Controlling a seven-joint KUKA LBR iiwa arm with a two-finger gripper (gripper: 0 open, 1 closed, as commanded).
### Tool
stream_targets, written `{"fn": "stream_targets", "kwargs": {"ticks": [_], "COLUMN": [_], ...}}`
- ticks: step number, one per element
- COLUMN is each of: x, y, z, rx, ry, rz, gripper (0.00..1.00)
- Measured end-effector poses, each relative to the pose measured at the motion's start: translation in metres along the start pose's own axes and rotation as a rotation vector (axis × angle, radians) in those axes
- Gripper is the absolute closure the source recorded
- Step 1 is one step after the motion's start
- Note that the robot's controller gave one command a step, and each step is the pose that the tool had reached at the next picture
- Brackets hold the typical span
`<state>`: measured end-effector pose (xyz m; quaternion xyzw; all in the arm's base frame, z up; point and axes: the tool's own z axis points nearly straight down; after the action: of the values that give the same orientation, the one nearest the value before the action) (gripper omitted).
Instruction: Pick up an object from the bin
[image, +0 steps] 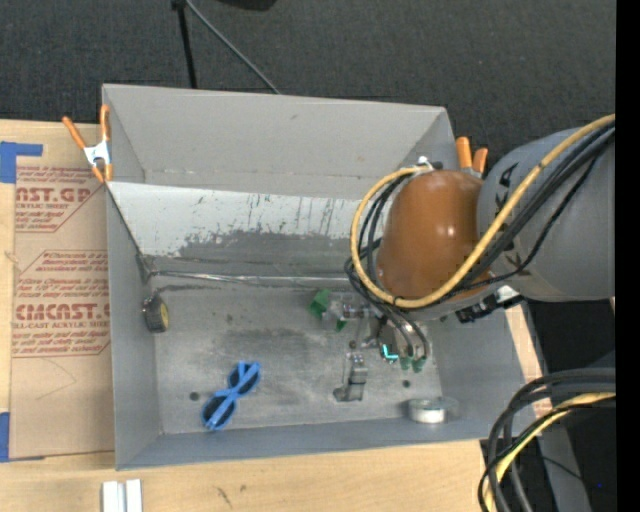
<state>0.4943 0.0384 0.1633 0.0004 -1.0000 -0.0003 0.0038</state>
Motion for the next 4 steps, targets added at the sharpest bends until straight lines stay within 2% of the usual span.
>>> {"fn": "stream_targets", "kwargs": {"ticks": [1,2,3,4], "x": [-0.002,-0.002,-0.012,-0.093], "y": [0.0,0.0,0.006,-0.065], "z": [-0.004,-0.004,0.008,0.064], "rx": [0.0,-0.001,-0.001,0.003], "ry": [-0.008,-0.008,-0.008,-0.009], "rz": [0.0,0.0,0.174,0.048], "gripper": [1.0,0.0,0.0,0.0]}}
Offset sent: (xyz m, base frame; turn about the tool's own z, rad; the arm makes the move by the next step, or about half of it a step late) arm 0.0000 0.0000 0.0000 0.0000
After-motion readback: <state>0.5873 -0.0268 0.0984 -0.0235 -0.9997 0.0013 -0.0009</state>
